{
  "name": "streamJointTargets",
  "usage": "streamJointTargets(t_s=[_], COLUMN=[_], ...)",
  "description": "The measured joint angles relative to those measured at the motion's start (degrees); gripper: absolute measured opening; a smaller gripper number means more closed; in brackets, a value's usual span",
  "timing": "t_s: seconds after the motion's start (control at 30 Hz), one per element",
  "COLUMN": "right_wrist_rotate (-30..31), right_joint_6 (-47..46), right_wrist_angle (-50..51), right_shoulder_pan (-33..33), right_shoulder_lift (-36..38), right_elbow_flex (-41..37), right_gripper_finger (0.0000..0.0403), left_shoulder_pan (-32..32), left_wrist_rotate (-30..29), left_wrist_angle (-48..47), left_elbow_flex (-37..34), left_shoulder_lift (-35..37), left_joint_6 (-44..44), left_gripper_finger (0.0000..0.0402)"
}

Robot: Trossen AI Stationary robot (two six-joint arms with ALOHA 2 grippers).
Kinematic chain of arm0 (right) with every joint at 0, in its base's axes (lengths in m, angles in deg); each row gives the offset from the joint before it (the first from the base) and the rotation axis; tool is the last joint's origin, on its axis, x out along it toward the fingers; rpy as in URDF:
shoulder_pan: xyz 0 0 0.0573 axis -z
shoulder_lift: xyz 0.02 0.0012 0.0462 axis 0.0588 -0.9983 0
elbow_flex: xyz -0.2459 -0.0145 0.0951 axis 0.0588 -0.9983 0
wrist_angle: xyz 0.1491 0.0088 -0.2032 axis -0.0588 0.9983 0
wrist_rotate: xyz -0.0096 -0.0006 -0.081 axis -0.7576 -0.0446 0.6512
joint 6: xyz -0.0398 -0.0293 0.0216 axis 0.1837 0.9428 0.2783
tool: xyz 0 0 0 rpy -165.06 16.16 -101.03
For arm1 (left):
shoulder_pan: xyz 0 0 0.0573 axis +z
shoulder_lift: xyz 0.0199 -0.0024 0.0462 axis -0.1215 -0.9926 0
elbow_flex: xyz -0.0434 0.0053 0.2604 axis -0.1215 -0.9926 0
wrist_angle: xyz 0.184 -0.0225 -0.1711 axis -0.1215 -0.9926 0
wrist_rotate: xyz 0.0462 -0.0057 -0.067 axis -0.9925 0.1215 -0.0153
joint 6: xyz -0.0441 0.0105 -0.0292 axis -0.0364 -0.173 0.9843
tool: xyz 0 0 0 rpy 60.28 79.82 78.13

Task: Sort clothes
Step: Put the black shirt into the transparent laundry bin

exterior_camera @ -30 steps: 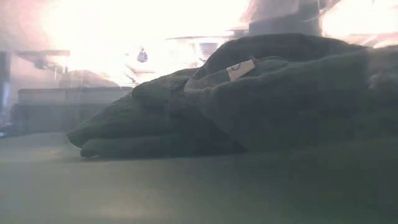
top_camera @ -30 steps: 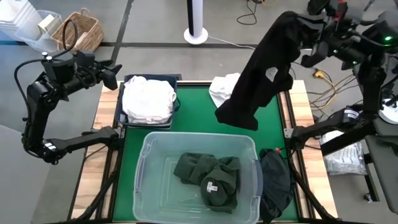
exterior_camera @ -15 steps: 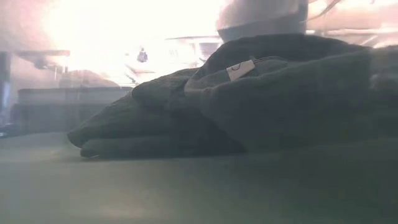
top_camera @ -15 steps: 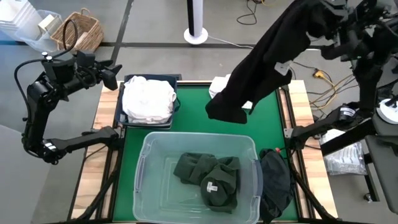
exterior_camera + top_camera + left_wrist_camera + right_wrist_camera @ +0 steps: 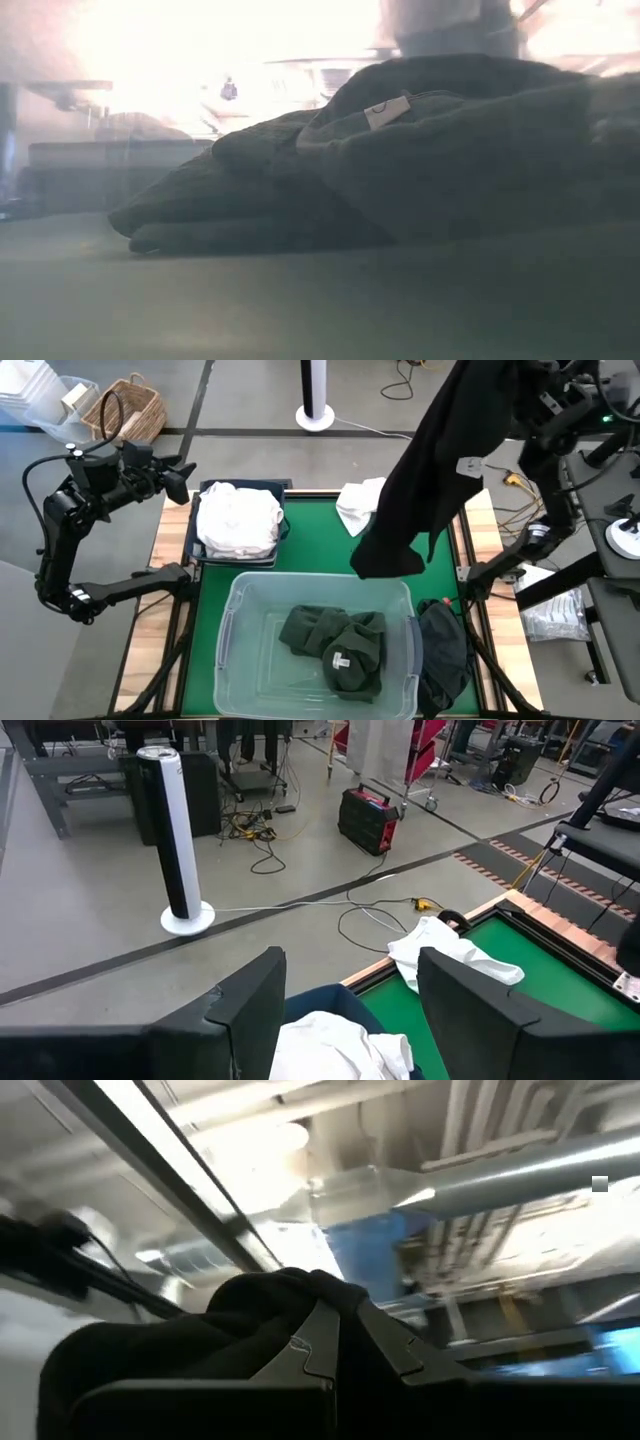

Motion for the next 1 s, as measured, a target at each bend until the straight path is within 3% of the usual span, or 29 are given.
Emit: streamJointTargets(t_s=[0.33,0.73,1.0], right_wrist_rotate=[-2.29,-0.51,-0.51], right_joint_6=[-18.97,-21.87,-20.20], right_wrist_angle=[-10.69,-12.10,-12.69], right_shoulder_pan=[-0.36,-8.84,-20.15], right_shoulder_lift=[-3.65,-6.82,-10.40], right_elbow_flex=[0.00,-0.02,-0.02], right_gripper_finger=[0.0009,0.0009,0.0009], left_shoulder_pan=[0.01,0.01,0.01], left_wrist_rotate=[0.04,0.46,7.32], left_wrist_angle=[0.86,0.80,0.84], left_elbow_flex=[0.02,0.02,0.00], left_shoulder_lift=[-0.02,0.09,0.59], left_joint_6=[0.45,4.47,2.25], left_gripper_finger=[0.0206,0.0206,0.0206])
